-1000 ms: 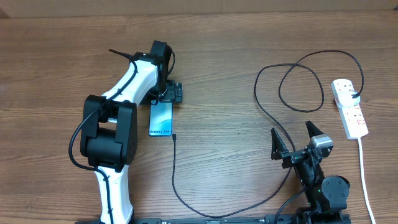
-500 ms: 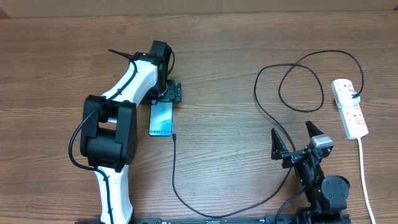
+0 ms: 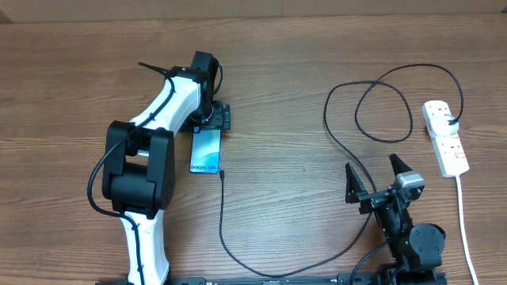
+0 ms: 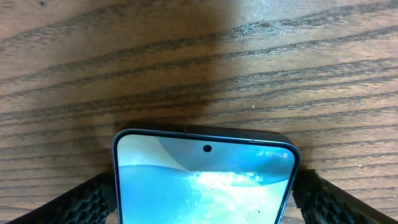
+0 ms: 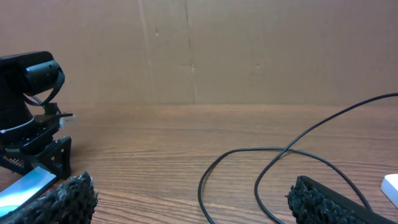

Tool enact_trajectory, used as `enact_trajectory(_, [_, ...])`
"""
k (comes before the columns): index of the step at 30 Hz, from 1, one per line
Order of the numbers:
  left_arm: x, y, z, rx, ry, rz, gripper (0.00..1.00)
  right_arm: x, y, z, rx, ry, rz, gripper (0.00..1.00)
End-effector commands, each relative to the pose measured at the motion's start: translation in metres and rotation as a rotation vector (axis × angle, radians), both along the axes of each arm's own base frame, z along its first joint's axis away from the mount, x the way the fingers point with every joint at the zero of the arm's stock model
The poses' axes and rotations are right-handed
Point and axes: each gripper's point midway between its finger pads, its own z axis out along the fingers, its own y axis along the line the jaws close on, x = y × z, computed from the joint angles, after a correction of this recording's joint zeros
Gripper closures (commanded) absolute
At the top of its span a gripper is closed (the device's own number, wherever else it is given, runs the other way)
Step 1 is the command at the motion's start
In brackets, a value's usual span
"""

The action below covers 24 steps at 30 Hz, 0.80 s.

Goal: Plug charger to phone and switch on socket

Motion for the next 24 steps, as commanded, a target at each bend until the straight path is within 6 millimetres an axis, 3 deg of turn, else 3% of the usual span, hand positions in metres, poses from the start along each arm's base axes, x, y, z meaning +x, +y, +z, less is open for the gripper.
enact_trajectory(1, [-0.0179,0.0052,-0.0345,0.04,0.086,0.001,0.13,0.0007,-0.0005,-0.0037,-0.005,0.005,-0.004,0.0])
enact_trajectory(24, [-0.0216,0.0061,-0.0355,0.043,0.098,0.001,0.1,0.0007,-0.0004,-0.0037,-0.005,0.005,-0.004,0.0])
